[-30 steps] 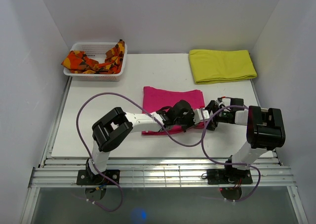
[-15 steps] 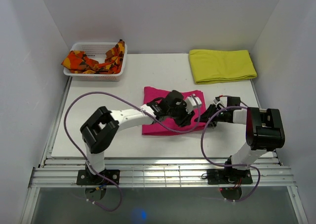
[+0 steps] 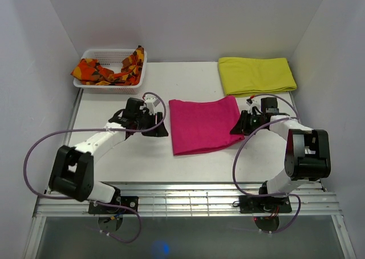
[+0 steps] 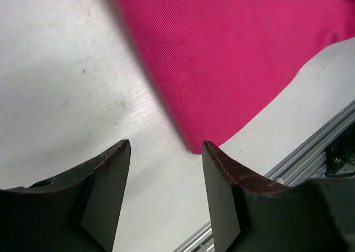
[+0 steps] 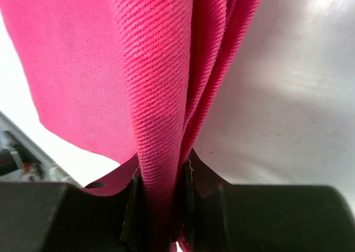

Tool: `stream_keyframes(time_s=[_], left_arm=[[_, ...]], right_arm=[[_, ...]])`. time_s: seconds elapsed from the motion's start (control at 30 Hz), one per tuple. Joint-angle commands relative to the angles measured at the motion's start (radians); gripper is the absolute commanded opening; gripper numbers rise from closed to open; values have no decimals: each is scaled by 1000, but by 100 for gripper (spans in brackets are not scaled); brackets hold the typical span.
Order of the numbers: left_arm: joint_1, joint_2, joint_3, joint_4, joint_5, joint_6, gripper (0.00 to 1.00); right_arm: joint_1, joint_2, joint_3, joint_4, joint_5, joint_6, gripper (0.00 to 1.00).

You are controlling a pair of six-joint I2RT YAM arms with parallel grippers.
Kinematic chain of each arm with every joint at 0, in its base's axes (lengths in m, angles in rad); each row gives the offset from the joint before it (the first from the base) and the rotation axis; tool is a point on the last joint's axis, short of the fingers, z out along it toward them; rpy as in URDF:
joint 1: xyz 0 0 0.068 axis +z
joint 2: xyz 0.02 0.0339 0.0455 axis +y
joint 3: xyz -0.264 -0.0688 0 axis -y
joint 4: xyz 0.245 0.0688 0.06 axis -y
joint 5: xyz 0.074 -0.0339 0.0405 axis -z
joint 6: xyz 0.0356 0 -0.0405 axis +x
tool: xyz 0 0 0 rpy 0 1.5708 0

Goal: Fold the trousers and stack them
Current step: Neatly place the folded trousers to the corner

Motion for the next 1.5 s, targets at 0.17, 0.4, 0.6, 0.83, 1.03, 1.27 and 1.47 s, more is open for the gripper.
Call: stream_keyframes(time_s=[0.17, 0.4, 0.6, 0.83, 1.03, 1.27, 1.47], left_arm=[[35, 270, 99, -28, 136, -118, 63], [35, 354, 18, 260, 284, -330, 61], [-1, 444, -19, 395, 274, -422, 51], [-20, 481, 1, 458, 217, -459, 32], [-37, 500, 71, 519, 252, -450, 0], [-86, 507, 324, 513, 193, -348, 0], [-123, 659, 582, 576, 171, -305, 0]], right_arm=[[78, -49, 141, -67, 183, -164, 8], [86, -7, 187, -79, 206, -174, 8], [88, 13, 231, -78, 216, -174, 8], [88, 42, 274, -71, 221, -203, 8], [88, 31, 329, -62, 281, -244, 8], [77, -29, 453, 8, 386, -309, 8], [20, -6, 527, 133, 472, -346, 8]])
